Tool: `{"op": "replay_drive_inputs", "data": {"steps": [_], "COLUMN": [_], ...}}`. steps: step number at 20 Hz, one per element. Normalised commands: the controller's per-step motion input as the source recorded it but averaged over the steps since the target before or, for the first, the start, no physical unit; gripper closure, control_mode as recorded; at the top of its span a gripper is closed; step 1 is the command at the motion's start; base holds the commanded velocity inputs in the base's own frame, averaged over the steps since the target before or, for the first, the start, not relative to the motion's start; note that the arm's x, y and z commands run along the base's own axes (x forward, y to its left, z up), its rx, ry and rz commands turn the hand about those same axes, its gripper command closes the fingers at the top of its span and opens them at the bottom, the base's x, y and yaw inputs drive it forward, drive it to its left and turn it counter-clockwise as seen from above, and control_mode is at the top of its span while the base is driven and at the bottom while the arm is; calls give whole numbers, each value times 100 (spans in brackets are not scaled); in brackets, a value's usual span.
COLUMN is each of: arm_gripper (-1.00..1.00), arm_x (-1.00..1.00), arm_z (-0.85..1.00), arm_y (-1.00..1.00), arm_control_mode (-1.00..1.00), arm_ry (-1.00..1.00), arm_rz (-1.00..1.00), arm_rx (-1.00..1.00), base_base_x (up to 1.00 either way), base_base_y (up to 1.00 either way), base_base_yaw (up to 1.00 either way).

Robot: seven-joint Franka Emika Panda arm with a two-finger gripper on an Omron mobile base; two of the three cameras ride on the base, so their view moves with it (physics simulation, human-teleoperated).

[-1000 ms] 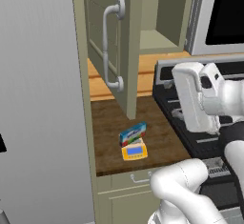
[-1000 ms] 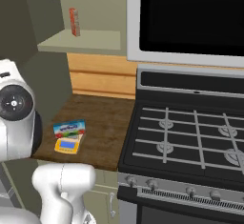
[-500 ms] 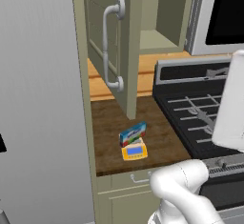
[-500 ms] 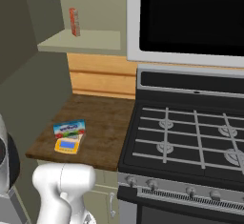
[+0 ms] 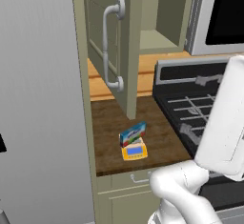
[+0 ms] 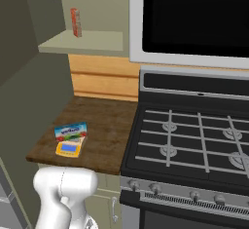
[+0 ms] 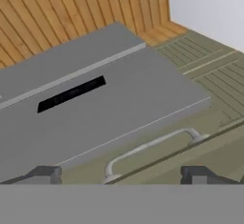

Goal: Pick the boxed food and place it on the digital scale for weighing, and close the cabinet.

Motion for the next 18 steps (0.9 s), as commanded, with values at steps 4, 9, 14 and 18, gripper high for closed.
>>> {"op": "replay_drive_inputs", "data": {"steps": [4,9,14,18], "arm_gripper": [-100,-100,-100,-100], "arm_x": [3,-1,20,18], "arm_z": [0,0,-15,-24], "arm_y": [33,58,41,14], "arm_control_mode": [-100,-100,-100,-100], "arm_ry": [0,-2,-9,-10], "arm_rz": [-9,-16,-23,-22], "arm_rx": [-29,-35,-6,0], "base_base_x": [0,0,0,0], "base_base_y": [0,0,0,0], "base_base_yaw": [0,0,0,0]}}
